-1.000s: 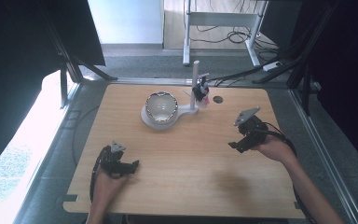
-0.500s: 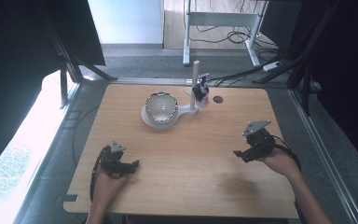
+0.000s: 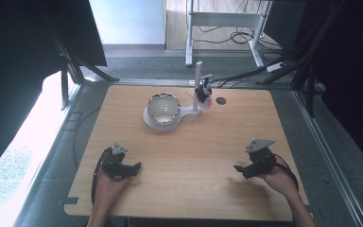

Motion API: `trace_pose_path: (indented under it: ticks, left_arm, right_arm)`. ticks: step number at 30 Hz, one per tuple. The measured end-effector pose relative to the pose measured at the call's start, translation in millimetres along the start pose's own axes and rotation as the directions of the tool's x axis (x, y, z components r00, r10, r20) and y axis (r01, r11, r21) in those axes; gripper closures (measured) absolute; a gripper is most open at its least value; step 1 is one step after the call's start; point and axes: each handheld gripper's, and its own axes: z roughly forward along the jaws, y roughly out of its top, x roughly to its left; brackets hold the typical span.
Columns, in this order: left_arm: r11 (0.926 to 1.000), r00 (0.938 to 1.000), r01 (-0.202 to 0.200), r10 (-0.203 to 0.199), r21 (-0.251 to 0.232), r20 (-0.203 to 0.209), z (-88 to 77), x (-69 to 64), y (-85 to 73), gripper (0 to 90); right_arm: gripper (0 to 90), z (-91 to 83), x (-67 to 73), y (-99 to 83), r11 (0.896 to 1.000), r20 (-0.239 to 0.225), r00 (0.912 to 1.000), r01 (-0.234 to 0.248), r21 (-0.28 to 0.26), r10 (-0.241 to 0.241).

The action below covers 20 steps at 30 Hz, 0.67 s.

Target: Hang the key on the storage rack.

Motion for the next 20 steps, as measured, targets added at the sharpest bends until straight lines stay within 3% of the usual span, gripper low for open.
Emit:
trace_pose_path:
  ticks: [8, 13, 20]
  left_arm:
    - [1.0000, 1.0000, -0.001, 0.001, 0.000, 0.000, -0.1, 0.0, 0.0, 1.4]
    - [1.0000, 1.0000, -0.001, 0.001, 0.000, 0.000, -0.1, 0.0, -0.1, 1.5]
    - [1.0000, 1.0000, -0.001, 0.001, 0.000, 0.001, -0.1, 0.1, -0.1, 1.7]
  right_arm:
    - [9.2, 21.7, 14.0, -23.7, 0.997, -0.010, 0.9983, -0.058, -0.044, 0.057]
    - [6.3, 31.8, 19.1, -35.3, 0.987, -0.037, 0.9916, -0.127, -0.094, 0.124]
    - [3.4, 32.9, 17.9, -36.0, 0.983, -0.038, 0.9859, -0.165, -0.079, 0.163]
